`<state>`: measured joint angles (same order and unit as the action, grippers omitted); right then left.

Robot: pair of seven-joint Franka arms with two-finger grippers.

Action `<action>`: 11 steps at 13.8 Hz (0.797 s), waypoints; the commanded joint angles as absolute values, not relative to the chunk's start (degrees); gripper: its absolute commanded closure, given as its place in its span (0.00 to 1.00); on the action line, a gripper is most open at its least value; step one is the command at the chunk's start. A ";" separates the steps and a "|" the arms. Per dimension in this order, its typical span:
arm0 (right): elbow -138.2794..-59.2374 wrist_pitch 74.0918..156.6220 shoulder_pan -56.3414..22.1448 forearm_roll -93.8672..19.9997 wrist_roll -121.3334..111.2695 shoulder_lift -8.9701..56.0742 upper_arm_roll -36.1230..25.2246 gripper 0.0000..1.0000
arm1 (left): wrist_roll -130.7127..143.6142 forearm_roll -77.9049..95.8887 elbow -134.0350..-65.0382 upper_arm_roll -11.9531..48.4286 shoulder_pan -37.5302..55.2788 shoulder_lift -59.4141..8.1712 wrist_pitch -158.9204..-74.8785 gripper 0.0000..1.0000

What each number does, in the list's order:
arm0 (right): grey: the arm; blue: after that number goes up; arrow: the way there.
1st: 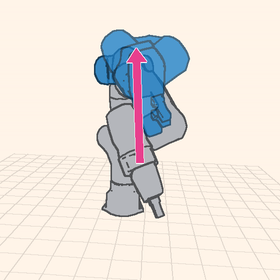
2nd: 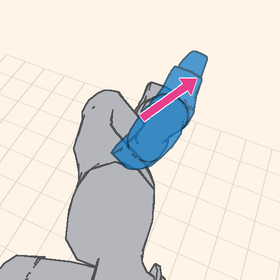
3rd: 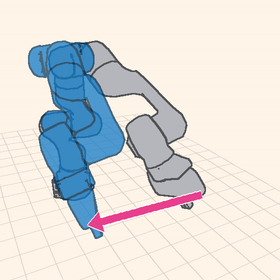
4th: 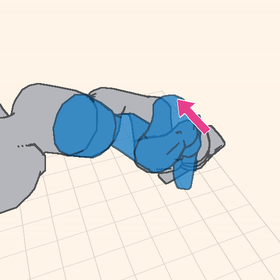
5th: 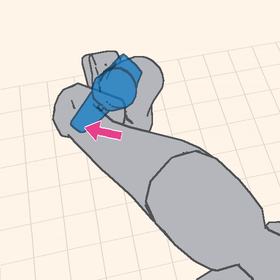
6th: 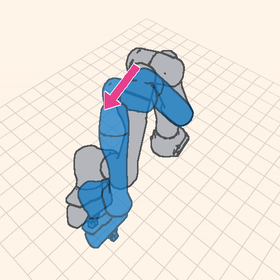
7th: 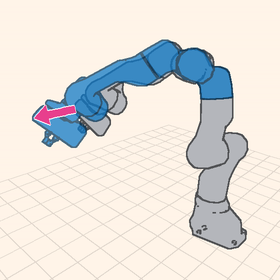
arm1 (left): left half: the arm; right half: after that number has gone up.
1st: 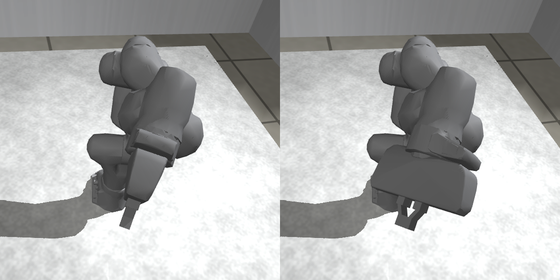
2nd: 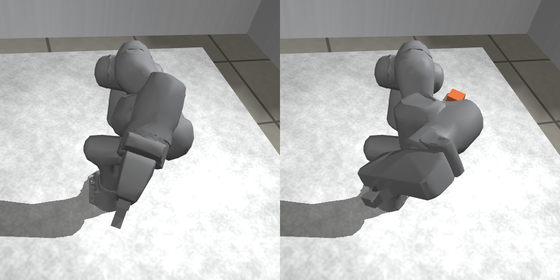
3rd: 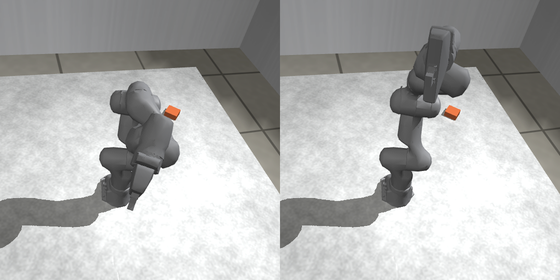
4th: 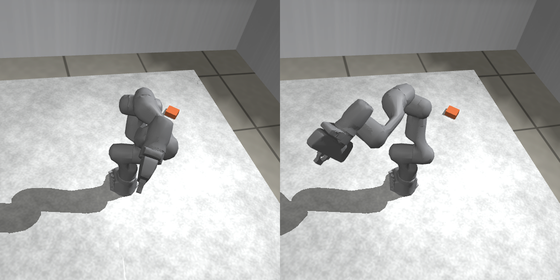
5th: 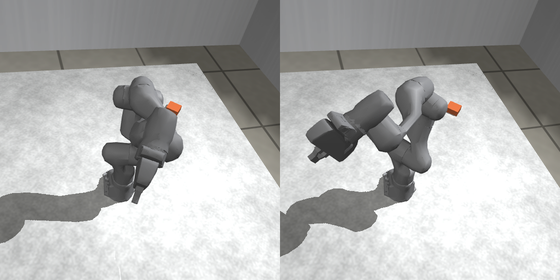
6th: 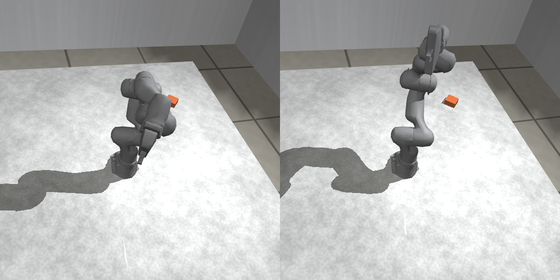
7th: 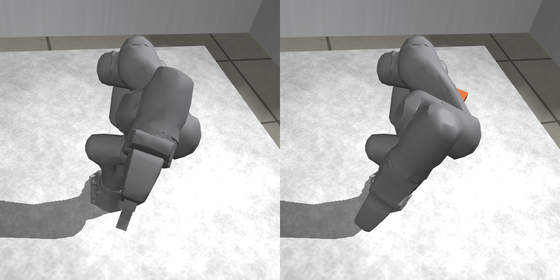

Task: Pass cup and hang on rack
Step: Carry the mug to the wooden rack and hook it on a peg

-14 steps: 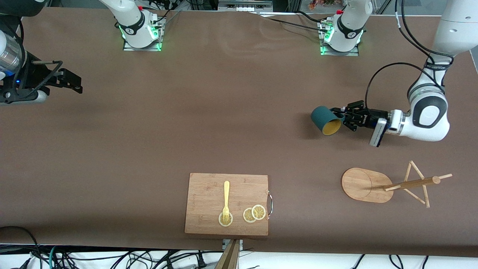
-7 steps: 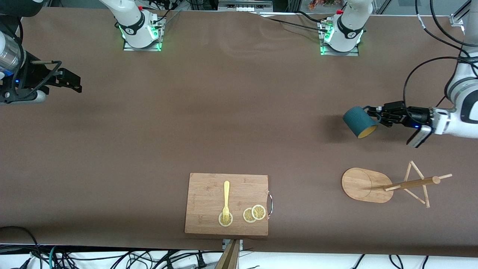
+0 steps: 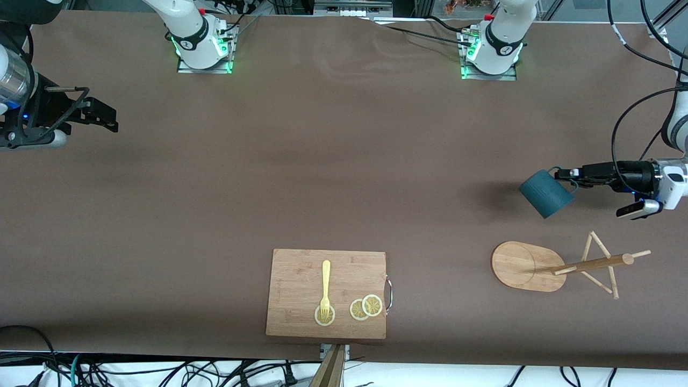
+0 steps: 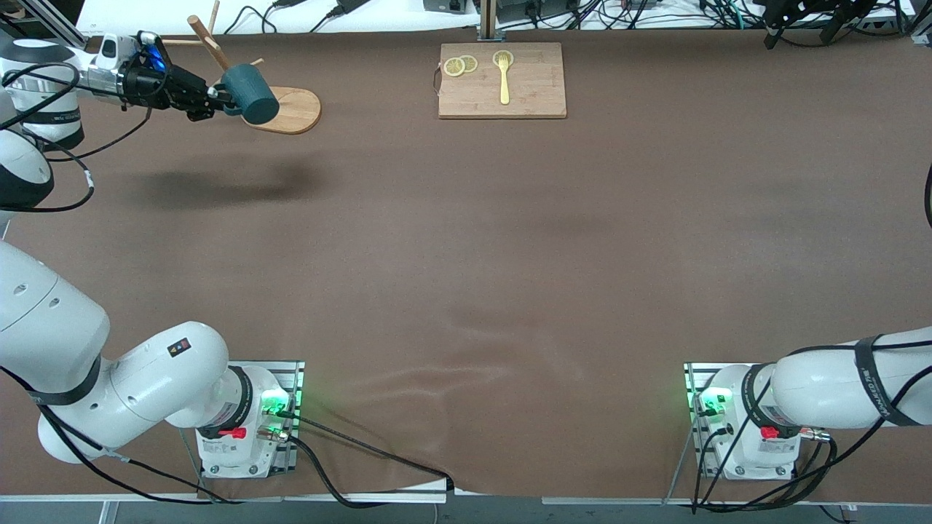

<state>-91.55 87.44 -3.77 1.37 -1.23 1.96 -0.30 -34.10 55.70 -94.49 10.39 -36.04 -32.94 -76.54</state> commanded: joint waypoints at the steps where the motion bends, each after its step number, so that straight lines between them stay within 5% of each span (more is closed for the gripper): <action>1: -91.23 86.75 -3.08 1.05 -1.58 1.85 0.09 0.00 | -23.94 59.57 -89.40 11.07 -36.65 -34.80 -75.06 0.92; 11: -91.23 86.75 -2.99 1.05 -1.58 1.85 0.09 0.00 | -8.71 58.71 -74.01 10.46 -35.86 -43.59 -71.37 0.92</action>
<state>-91.55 87.38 -3.76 1.36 -1.23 1.96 -0.30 -11.65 58.62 -79.16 10.61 -35.89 -40.69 -73.77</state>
